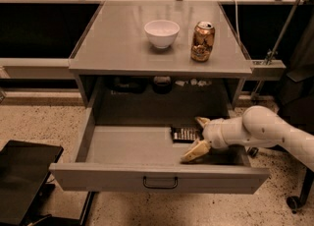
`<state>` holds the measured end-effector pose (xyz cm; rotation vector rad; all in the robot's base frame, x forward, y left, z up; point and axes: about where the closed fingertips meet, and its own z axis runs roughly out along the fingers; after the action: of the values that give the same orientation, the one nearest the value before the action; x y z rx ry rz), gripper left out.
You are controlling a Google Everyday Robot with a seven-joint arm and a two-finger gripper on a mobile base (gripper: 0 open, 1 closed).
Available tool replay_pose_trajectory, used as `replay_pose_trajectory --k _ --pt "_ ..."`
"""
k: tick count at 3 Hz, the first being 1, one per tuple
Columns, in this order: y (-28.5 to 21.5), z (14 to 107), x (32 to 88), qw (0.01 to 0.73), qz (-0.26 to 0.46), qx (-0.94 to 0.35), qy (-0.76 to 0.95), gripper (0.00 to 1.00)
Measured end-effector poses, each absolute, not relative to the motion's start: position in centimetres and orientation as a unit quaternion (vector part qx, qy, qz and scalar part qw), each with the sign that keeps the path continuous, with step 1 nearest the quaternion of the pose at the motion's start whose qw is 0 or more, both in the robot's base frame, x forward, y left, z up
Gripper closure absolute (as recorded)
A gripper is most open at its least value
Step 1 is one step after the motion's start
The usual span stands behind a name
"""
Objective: Pick rxbar chocolate from top drawer and place on counter
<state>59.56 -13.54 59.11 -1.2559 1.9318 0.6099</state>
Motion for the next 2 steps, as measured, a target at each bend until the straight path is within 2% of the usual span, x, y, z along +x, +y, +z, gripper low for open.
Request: replay_pose_trajectory --k 1,2 --pt "-13.41 58.75 59.19 0.375 0.237 -0.491 0.750 0.00" --pt "-13.41 58.75 59.19 0.375 0.237 -0.491 0.750 0.19"
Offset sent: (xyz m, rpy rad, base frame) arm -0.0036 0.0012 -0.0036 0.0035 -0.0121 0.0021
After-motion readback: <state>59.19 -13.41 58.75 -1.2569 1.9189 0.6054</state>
